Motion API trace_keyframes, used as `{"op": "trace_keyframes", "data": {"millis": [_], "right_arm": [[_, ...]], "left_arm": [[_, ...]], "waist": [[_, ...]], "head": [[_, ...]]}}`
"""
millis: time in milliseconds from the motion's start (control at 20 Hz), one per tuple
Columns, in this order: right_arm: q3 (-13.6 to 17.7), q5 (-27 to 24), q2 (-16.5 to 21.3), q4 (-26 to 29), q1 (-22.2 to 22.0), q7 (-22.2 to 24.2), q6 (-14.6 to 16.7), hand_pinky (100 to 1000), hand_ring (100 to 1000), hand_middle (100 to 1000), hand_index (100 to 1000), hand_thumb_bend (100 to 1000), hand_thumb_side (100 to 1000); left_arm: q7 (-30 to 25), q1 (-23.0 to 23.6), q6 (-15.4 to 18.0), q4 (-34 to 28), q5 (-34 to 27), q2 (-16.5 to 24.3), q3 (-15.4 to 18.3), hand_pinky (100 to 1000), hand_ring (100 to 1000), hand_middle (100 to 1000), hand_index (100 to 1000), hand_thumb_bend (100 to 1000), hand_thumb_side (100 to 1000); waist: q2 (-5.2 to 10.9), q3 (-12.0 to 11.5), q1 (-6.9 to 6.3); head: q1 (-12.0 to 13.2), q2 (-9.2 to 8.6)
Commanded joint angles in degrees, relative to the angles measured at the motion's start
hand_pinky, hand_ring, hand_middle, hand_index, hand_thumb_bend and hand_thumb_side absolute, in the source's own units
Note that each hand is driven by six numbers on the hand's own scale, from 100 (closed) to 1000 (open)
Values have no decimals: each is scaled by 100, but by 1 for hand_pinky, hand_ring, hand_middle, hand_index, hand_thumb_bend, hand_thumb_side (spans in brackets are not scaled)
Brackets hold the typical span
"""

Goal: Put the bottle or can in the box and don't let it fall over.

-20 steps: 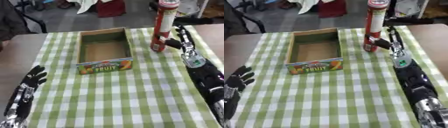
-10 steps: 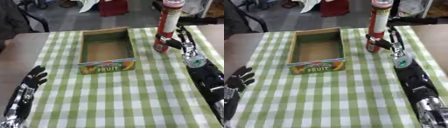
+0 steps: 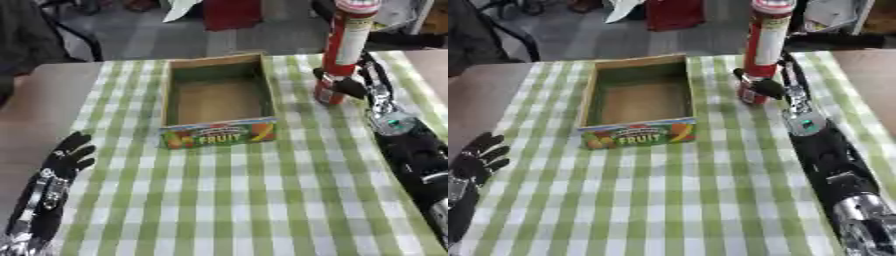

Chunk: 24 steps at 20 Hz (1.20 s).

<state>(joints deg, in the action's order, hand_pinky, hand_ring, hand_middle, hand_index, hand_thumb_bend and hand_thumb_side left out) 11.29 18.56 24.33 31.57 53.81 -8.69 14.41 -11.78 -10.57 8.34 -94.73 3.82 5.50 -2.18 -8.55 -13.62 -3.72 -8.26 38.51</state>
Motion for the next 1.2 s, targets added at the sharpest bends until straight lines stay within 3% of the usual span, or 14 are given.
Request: {"op": "trace_keyframes", "data": {"millis": [50,400,600,800,850,900,1050,1200], "right_arm": [[51,-18,240,19,183,-76,-29,1000,1000,1000,1000,657,390],[79,-152,251,-27,235,-171,-105,1000,1000,1000,999,621,366],[80,-301,305,21,218,-221,-139,1000,954,947,927,529,314],[85,-422,358,67,192,-368,-209,1000,864,842,778,363,197],[85,-452,365,82,187,-416,-230,1000,808,767,692,281,130],[83,-474,369,99,182,-462,-249,1000,789,744,667,247,101],[81,-533,371,146,163,-545,-289,1000,653,593,509,100,100],[76,-601,360,186,134,-586,-312,983,557,497,408,100,100]], "left_arm": [[-31,-107,8,-135,-22,36,-19,888,889,885,971,540,861],[-59,-183,5,-150,-41,34,-42,888,889,884,971,540,861],[-60,-202,4,-156,-42,32,-41,889,889,884,971,540,861],[-62,-223,4,-160,-44,30,-43,889,888,884,971,540,861],[-62,-227,4,-161,-44,29,-42,889,888,884,971,540,861],[-61,-229,4,-162,-45,29,-41,889,888,884,971,540,861],[-58,-230,2,-162,-44,31,-38,889,888,883,971,541,861],[-55,-224,1,-161,-42,37,-35,889,888,883,971,541,860]], "waist": [[39,-47,20],[-34,-133,27],[-46,-155,32],[-55,-175,43],[-56,-178,45],[-56,-179,46],[-54,-176,51],[-47,-164,56]], "head": [[-46,-122],[-69,-166],[-81,-191],[-69,-201],[-68,-203],[-69,-204],[-77,-205],[-86,-195]]}}
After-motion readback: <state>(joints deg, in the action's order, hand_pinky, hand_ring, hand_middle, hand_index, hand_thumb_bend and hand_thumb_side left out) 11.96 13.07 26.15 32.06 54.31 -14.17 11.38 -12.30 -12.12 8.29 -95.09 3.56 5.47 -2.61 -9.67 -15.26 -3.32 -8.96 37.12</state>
